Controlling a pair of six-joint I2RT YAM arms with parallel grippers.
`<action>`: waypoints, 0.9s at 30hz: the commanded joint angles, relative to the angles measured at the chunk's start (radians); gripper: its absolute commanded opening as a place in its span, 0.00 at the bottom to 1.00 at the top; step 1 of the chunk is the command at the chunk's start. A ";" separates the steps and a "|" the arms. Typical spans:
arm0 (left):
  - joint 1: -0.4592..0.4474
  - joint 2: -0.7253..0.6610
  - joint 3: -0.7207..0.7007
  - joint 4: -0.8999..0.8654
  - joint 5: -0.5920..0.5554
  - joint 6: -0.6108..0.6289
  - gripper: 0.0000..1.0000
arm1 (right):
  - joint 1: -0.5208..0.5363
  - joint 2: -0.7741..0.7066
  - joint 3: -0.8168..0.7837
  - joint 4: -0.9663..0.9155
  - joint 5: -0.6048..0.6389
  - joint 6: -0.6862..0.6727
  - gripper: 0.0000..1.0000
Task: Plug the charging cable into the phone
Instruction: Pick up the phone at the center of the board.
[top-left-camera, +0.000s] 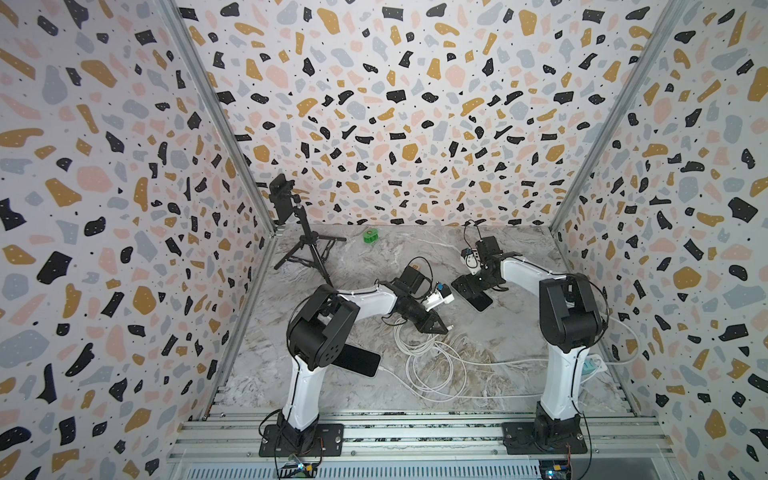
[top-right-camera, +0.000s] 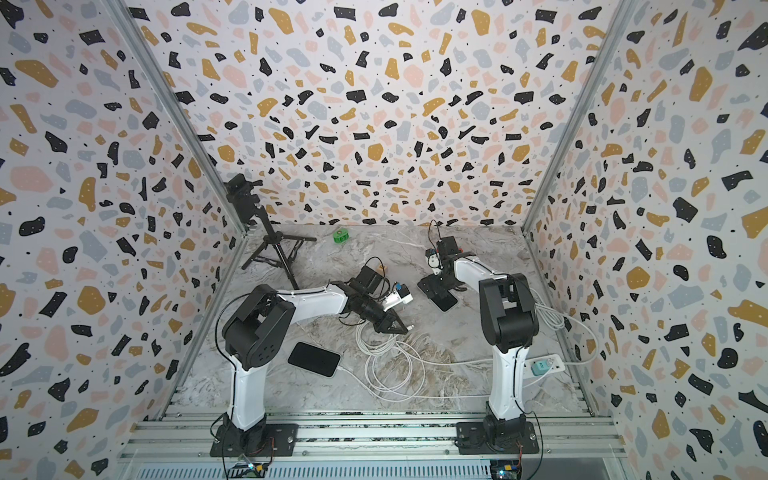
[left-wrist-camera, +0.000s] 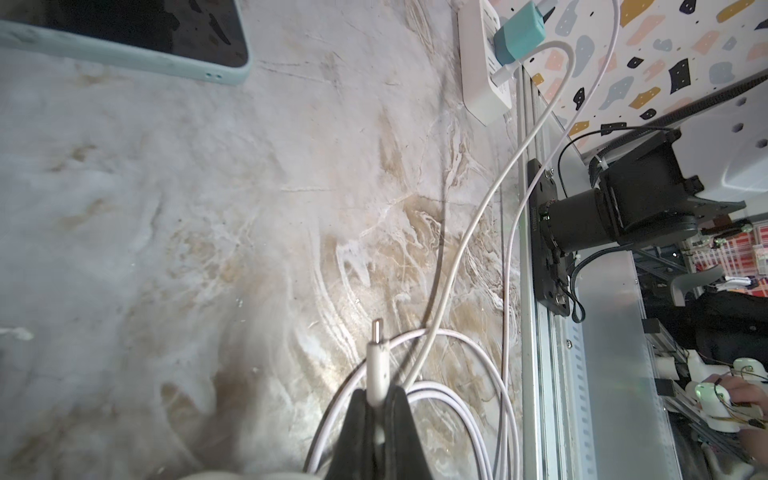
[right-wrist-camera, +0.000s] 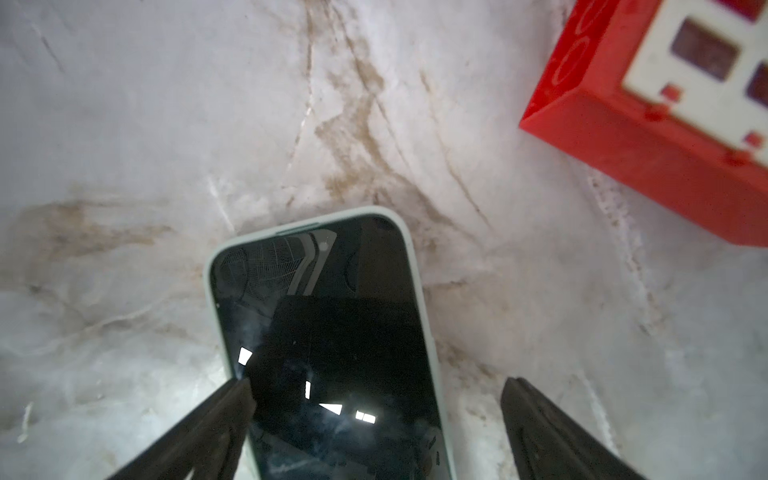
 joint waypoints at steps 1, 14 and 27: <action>0.018 -0.021 -0.016 0.042 -0.007 -0.039 0.00 | 0.001 -0.009 -0.005 -0.100 -0.038 -0.006 0.99; 0.026 -0.027 -0.028 0.094 -0.003 -0.063 0.00 | -0.056 -0.126 -0.005 -0.131 -0.185 -0.110 1.00; 0.026 -0.026 -0.033 0.104 -0.005 -0.071 0.00 | -0.048 -0.023 0.003 -0.223 -0.177 -0.317 1.00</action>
